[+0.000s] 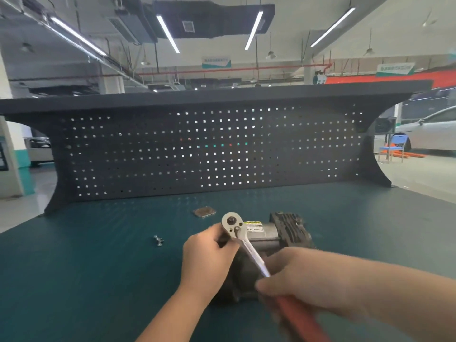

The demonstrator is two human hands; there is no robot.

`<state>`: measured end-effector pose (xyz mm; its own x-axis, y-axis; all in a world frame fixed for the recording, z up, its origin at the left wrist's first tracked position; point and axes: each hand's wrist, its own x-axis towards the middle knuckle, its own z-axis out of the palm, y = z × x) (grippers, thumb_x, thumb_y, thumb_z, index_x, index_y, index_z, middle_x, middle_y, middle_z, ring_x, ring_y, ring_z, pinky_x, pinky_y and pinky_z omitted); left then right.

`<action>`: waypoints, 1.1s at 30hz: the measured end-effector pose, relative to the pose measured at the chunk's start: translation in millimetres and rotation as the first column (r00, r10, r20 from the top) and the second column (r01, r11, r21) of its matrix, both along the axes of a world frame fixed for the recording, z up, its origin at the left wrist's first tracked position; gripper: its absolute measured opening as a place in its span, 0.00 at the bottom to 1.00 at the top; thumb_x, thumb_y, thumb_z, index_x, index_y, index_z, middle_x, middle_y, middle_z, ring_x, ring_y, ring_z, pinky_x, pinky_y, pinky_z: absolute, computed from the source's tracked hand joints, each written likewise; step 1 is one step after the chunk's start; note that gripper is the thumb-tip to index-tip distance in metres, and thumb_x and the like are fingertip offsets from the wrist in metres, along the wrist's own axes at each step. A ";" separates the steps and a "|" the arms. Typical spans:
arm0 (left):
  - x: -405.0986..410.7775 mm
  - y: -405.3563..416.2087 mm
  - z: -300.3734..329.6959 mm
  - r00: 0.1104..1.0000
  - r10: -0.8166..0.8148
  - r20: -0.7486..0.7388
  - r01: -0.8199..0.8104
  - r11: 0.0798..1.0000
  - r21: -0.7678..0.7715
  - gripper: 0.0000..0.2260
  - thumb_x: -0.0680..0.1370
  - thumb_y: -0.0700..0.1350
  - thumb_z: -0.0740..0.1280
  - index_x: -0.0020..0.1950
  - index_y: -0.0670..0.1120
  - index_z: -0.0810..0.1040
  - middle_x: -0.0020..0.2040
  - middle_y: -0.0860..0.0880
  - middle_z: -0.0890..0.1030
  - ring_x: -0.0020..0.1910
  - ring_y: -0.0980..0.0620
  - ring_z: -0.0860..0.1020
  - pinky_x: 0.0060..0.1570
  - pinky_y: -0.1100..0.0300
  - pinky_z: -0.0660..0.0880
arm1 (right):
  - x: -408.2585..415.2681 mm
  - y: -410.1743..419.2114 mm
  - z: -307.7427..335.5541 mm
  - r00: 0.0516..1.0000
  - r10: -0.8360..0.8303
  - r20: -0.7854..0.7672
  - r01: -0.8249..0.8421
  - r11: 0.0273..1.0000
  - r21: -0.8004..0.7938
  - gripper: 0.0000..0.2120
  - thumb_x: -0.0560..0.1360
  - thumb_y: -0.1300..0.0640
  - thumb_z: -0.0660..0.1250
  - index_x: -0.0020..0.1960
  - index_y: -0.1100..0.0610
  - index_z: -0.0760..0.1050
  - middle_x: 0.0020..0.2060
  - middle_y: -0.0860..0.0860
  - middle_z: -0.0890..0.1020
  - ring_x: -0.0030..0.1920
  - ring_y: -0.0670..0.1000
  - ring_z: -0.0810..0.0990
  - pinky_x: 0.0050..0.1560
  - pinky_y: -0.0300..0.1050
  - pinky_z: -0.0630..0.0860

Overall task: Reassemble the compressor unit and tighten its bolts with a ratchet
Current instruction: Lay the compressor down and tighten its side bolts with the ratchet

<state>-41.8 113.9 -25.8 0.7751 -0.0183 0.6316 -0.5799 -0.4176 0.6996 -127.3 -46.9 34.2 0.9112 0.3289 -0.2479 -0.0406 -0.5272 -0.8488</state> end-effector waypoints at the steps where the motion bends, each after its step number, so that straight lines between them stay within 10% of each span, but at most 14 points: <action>1: -1.0 0.6 0.8 1.000 -0.005 0.021 0.005 1.000 0.025 0.05 0.72 0.52 0.69 0.47 0.61 0.80 0.32 0.57 0.82 0.31 0.55 0.74 0.36 0.57 0.72 | 4.8 -10.7 5.7 1.000 -0.001 0.004 0.001 0.997 -0.081 0.09 0.77 0.59 0.66 0.38 0.56 0.76 0.28 0.50 0.82 0.28 0.50 0.81 0.33 0.41 0.80; 7: -4.6 -6.2 7.1 1.000 0.020 0.013 -0.020 1.000 0.002 0.08 0.74 0.55 0.71 0.47 0.70 0.78 0.36 0.61 0.84 0.40 0.58 0.81 0.42 0.60 0.76 | 40.3 -55.5 48.0 0.871 -0.005 0.491 0.246 0.870 -0.427 0.11 0.72 0.47 0.72 0.35 0.51 0.79 0.25 0.41 0.78 0.28 0.39 0.74 0.31 0.31 0.68; 10: -3.7 -4.1 4.3 0.999 0.031 0.024 -0.031 1.000 0.004 0.10 0.74 0.54 0.71 0.49 0.71 0.77 0.36 0.57 0.84 0.40 0.54 0.80 0.44 0.53 0.76 | 26.0 -33.9 32.5 0.952 0.080 0.296 0.049 0.913 -0.406 0.12 0.77 0.51 0.65 0.39 0.57 0.76 0.24 0.43 0.81 0.26 0.40 0.78 0.28 0.28 0.70; 13: -1.0 -3.3 0.7 0.998 0.057 -0.027 -0.057 0.998 -0.025 0.02 0.73 0.53 0.70 0.44 0.59 0.82 0.34 0.59 0.83 0.34 0.56 0.78 0.39 0.54 0.75 | 0.0 4.7 15.0 0.997 0.074 0.016 -0.075 0.997 0.023 0.11 0.79 0.53 0.62 0.42 0.59 0.74 0.30 0.52 0.84 0.30 0.48 0.83 0.33 0.36 0.78; 16: 0.8 -6.4 3.1 0.989 0.114 -0.098 -0.122 0.990 -0.073 0.11 0.75 0.52 0.72 0.33 0.55 0.78 0.31 0.60 0.82 0.33 0.55 0.78 0.36 0.58 0.73 | -2.8 34.2 -9.9 0.995 -0.008 0.102 -0.014 0.977 0.212 0.10 0.78 0.51 0.63 0.43 0.55 0.75 0.45 0.59 0.85 0.45 0.58 0.84 0.45 0.41 0.78; 18: 0.6 -5.4 3.8 0.987 0.124 -0.104 -0.130 0.990 -0.055 0.12 0.74 0.53 0.72 0.31 0.53 0.77 0.31 0.58 0.82 0.33 0.53 0.77 0.35 0.60 0.72 | -1.6 36.6 -17.0 0.996 -0.060 0.073 0.037 0.959 0.280 0.09 0.79 0.55 0.62 0.43 0.56 0.76 0.39 0.58 0.84 0.38 0.58 0.83 0.36 0.38 0.76; 23: -6.1 -0.4 6.0 0.999 0.049 -0.008 -0.049 0.997 0.064 0.09 0.69 0.56 0.66 0.47 0.60 0.81 0.34 0.57 0.83 0.37 0.53 0.78 0.40 0.58 0.74 | 4.5 -20.9 12.1 1.000 -0.014 -0.016 0.014 1.000 0.010 0.07 0.75 0.60 0.70 0.38 0.58 0.79 0.29 0.53 0.81 0.26 0.50 0.79 0.31 0.40 0.76; 27: -5.1 -4.3 11.2 0.999 0.024 -0.039 -0.024 1.000 0.008 0.03 0.74 0.53 0.71 0.45 0.63 0.81 0.39 0.66 0.83 0.42 0.66 0.80 0.47 0.64 0.76 | 32.6 -52.7 47.4 0.860 -0.141 0.491 0.313 0.904 -0.290 0.11 0.69 0.48 0.75 0.36 0.54 0.81 0.30 0.48 0.83 0.29 0.43 0.78 0.34 0.36 0.74; 30: -4.4 -2.8 10.7 0.998 0.015 -0.066 -0.017 0.999 -0.029 0.05 0.75 0.52 0.72 0.45 0.63 0.81 0.39 0.67 0.83 0.42 0.68 0.80 0.47 0.64 0.77 | 24.6 -39.0 38.6 0.854 -0.035 0.518 0.330 0.807 -0.490 0.16 0.74 0.43 0.68 0.35 0.55 0.77 0.27 0.48 0.82 0.26 0.41 0.77 0.35 0.38 0.75; 33: -3.7 -2.2 6.7 0.998 0.040 -0.050 -0.041 0.999 -0.002 0.03 0.75 0.51 0.70 0.44 0.59 0.83 0.32 0.60 0.82 0.33 0.59 0.77 0.37 0.61 0.73 | -6.9 -1.9 18.5 0.966 -0.071 0.247 0.129 0.966 -0.226 0.14 0.79 0.50 0.62 0.40 0.58 0.75 0.24 0.52 0.81 0.23 0.45 0.78 0.25 0.35 0.73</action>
<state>-45.5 111.8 -19.1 0.8057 0.0155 0.5921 -0.5268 -0.4381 0.7284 -134.1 -48.8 52.6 0.9781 0.1909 -0.0825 0.0820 -0.7184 -0.6908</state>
